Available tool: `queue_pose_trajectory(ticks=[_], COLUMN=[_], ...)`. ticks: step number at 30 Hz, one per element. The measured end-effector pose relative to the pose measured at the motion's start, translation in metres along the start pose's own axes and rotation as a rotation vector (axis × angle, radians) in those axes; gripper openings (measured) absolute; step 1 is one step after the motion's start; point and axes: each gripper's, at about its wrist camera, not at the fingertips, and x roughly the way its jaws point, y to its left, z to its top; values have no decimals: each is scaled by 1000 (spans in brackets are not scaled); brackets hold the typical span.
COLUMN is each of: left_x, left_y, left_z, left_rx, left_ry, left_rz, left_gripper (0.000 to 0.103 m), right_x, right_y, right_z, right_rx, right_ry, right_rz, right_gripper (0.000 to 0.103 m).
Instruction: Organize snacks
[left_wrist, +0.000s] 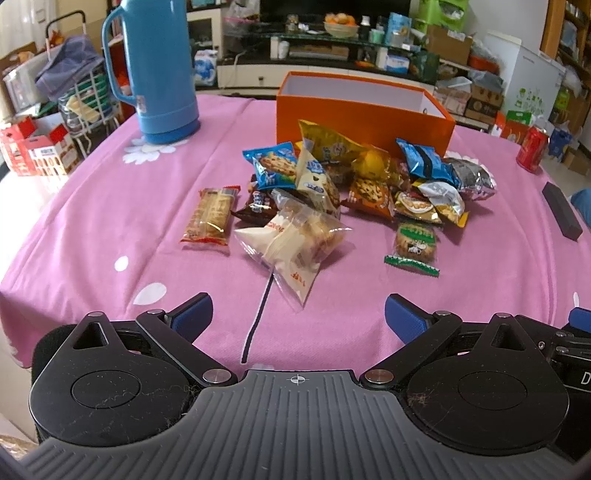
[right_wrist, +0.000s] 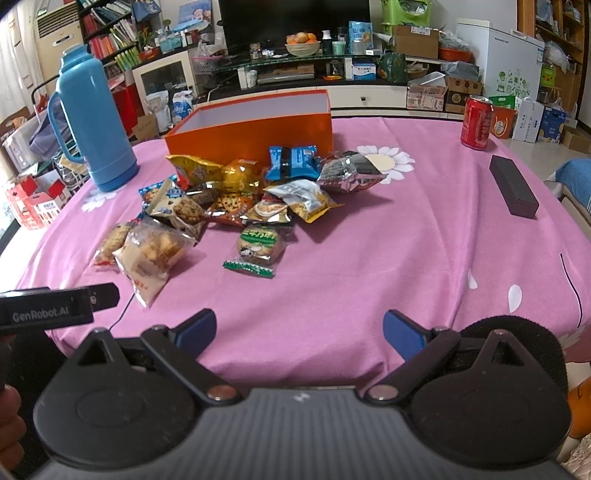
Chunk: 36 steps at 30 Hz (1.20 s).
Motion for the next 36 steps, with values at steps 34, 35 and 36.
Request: queue_pose_trajectory(ticks=[34,35,36], left_x=[0,0,0], left_y=[0,0,-1], left_z=[-2,-2,-3], left_rx=[1,2,3], left_ry=[12,12,12], left_rz=[-2,-1,-1], left_gripper=[83,83,83], right_x=[1,1,1], right_y=[1,1,1], right_z=[-2,-2,-2], right_rx=[-10,-9,-9], right_ry=[5,5,5], right_rz=[0,1,1], right_gripper=[96,96,96])
